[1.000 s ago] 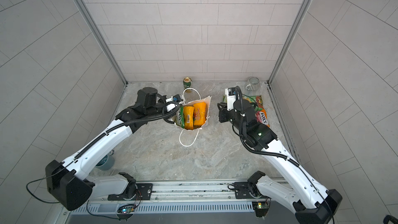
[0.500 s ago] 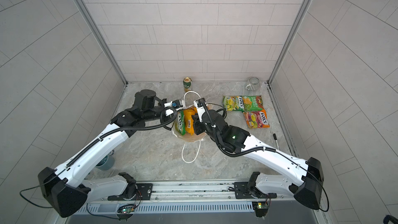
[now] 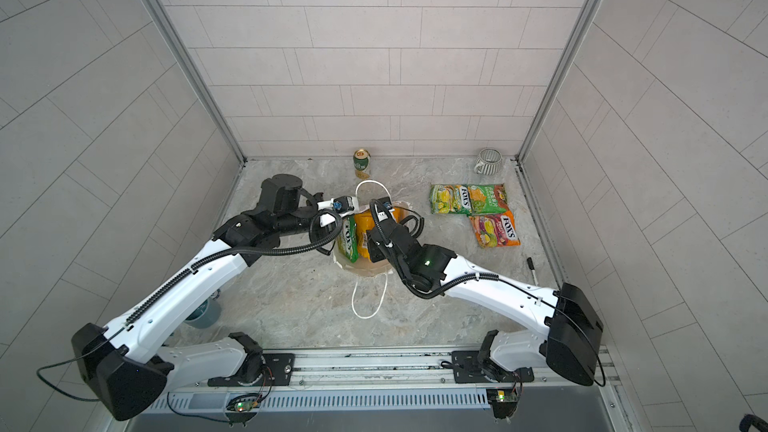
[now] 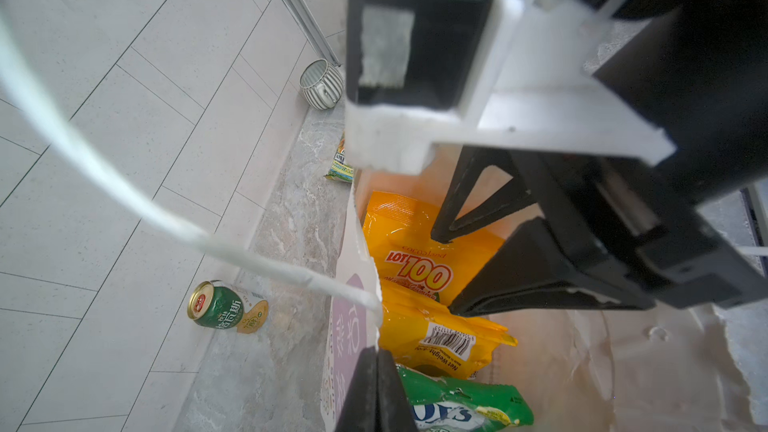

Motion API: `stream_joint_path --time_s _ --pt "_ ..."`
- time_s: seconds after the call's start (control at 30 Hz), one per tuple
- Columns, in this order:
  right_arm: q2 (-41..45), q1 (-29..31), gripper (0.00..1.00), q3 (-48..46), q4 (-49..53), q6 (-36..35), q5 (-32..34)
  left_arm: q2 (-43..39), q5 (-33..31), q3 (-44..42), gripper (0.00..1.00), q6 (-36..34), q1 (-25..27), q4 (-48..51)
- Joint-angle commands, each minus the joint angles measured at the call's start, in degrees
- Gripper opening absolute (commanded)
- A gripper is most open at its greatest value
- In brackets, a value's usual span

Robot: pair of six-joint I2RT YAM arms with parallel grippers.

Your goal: Take the snacks out of the paper bag

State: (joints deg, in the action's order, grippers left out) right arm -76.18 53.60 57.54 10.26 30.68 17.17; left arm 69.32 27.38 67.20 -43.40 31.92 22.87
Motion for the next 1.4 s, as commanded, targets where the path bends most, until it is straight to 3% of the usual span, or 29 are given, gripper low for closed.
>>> stream_joint_path --time_s 0.0,0.37,0.7,1.07,1.37 --pt "-2.1 0.3 0.50 2.2 1.7 3.4 1.1 0.0 1.1 0.4 0.00 -0.4 0.4 -0.6" --pt "-10.5 0.2 0.58 7.4 4.0 6.7 3.5 0.1 1.0 0.7 0.00 -0.3 0.4 -0.7" --pt "-12.8 -1.4 0.58 8.4 6.2 9.4 2.4 -0.6 1.0 0.2 0.00 -0.4 0.4 -1.2" --pt "-11.7 -2.5 0.60 6.1 5.5 8.9 -6.0 -0.9 0.7 -0.2 0.00 -0.3 0.3 -1.5" --pt "-7.7 -2.1 0.62 1.9 2.3 7.1 -6.7 -0.3 -0.6 0.0 0.00 0.5 0.3 -2.0"
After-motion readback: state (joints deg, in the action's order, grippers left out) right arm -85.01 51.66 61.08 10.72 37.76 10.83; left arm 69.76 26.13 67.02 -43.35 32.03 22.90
